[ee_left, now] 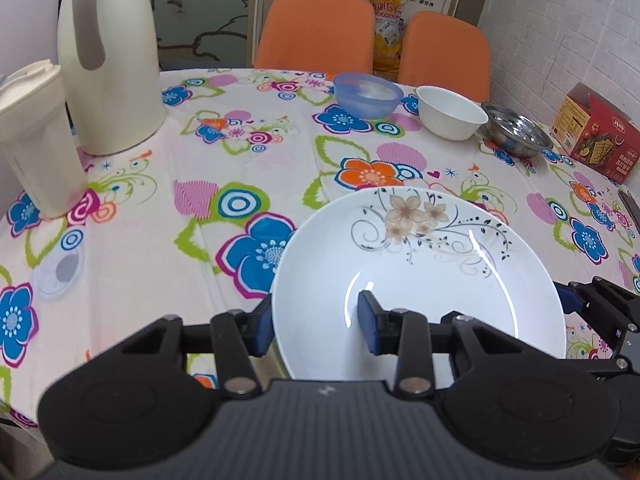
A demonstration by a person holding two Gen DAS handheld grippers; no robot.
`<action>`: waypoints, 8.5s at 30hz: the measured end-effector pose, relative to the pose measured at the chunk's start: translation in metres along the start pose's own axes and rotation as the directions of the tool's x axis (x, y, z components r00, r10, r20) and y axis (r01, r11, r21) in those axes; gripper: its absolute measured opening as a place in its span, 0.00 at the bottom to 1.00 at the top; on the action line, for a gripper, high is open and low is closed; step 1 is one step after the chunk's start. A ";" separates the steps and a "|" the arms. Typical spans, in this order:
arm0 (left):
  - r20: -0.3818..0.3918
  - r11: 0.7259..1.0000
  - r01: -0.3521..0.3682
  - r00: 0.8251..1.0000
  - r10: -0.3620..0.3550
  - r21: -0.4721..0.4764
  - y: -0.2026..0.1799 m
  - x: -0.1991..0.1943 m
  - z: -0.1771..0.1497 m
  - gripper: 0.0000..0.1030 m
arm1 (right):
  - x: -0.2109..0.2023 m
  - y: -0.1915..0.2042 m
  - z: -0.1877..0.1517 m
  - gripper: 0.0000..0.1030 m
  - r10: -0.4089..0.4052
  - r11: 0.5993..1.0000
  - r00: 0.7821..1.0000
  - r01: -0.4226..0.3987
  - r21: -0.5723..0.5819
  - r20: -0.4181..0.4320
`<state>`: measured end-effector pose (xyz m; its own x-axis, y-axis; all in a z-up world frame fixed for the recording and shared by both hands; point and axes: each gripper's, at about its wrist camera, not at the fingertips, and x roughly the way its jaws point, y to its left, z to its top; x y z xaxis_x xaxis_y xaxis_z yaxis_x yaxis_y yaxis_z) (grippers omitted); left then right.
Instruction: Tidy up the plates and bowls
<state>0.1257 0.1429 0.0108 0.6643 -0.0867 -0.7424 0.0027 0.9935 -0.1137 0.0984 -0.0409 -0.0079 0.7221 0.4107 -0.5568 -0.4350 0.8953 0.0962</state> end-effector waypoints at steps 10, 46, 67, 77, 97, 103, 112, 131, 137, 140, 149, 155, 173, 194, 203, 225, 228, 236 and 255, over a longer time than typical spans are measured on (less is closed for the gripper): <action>0.048 0.997 -0.044 0.998 0.041 0.056 -0.003 0.001 0.000 0.44 | 0.007 -0.008 -0.005 0.61 0.054 0.997 0.999 -0.054 0.059 0.009; 0.136 0.999 -0.008 0.991 0.002 0.042 -0.052 -0.004 0.037 0.60 | -0.021 -0.095 0.006 0.62 -0.073 0.966 0.995 0.054 0.253 0.067; 0.007 0.987 0.133 0.991 -0.134 0.092 -0.169 0.078 0.099 0.62 | -0.009 -0.232 0.024 0.62 0.003 0.942 0.991 0.043 0.332 -0.135; -0.087 0.990 0.121 0.990 -0.115 0.070 -0.170 0.122 0.116 0.62 | 0.025 -0.295 0.074 0.63 -0.114 0.945 0.987 0.144 0.292 -0.115; -0.029 0.993 0.122 0.992 -0.121 0.010 -0.122 0.092 0.115 0.62 | 0.163 -0.332 0.133 0.63 -0.283 0.918 0.848 0.374 0.129 -0.447; 0.001 0.991 0.132 0.991 -0.132 -0.027 -0.112 0.079 0.112 0.62 | 0.151 -0.329 0.129 0.63 -0.202 0.926 0.822 0.337 0.169 -0.532; 0.010 0.986 0.167 0.986 -0.167 0.031 -0.133 0.066 0.106 0.62 | 0.106 -0.303 0.097 0.63 -0.131 0.962 0.816 0.242 0.127 -0.563; -0.167 0.981 0.194 0.966 -0.195 -0.022 -0.247 0.218 0.173 0.62 | 0.092 -0.310 0.075 0.63 -0.242 0.966 0.917 0.259 0.011 -0.317; -0.158 0.986 0.162 0.975 -0.154 0.040 -0.261 0.225 0.170 0.62 | 0.096 -0.319 0.072 0.65 -0.184 0.977 0.936 0.207 0.045 -0.299; -0.154 0.986 0.162 0.976 -0.153 0.044 -0.261 0.226 0.169 0.62 | 0.093 -0.319 0.067 0.66 -0.178 0.980 0.947 0.195 0.038 -0.269; -0.136 0.987 0.124 0.985 -0.109 0.103 -0.265 0.223 0.167 0.26 | 0.091 -0.316 0.063 0.64 -0.147 0.987 0.964 0.159 0.036 -0.221; -0.162 0.987 0.142 0.978 -0.128 0.081 -0.256 0.213 0.164 0.14 | 0.087 -0.306 0.064 0.35 -0.138 0.990 0.969 0.142 0.008 -0.204; -0.170 0.967 0.218 0.966 -0.195 0.132 -0.185 0.076 0.063 0.08 | -0.023 -0.177 0.008 0.33 -0.046 0.997 0.994 0.040 -0.063 -0.098; -0.125 0.956 0.226 0.971 -0.205 0.188 -0.180 0.074 0.037 0.53 | -0.031 -0.158 -0.029 0.36 -0.012 1.000 0.979 0.015 0.011 -0.203; 0.128 0.978 0.140 0.979 -0.161 0.157 -0.137 0.017 0.097 0.58 | -0.075 -0.167 -0.002 0.38 -0.071 0.997 0.993 0.072 0.007 -0.098; -0.013 0.971 0.218 0.975 -0.220 -0.102 -0.103 0.131 0.204 0.59 | 0.081 -0.221 0.141 0.43 -0.032 0.998 0.988 0.040 0.050 -0.153; -0.078 0.953 0.215 0.969 -0.236 -0.216 -0.107 0.170 0.210 0.59 | 0.113 -0.228 0.142 0.43 -0.008 0.995 0.981 0.026 0.091 -0.193; -0.134 0.902 0.133 0.970 -0.204 -0.412 -0.109 0.228 0.223 0.59 | 0.177 -0.236 0.157 0.44 -0.024 0.996 0.970 0.043 0.074 -0.240; -0.124 0.888 0.142 0.969 -0.216 -0.438 -0.106 0.244 0.227 0.59 | 0.176 -0.248 0.157 0.44 0.064 0.997 0.991 -0.060 0.041 -0.118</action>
<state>0.4575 0.0327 -0.0087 0.5501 -0.3075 -0.7764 -0.2309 0.8375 -0.4953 0.4177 -0.1632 -0.0002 0.6237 0.4441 -0.6432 -0.4549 0.8754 0.1634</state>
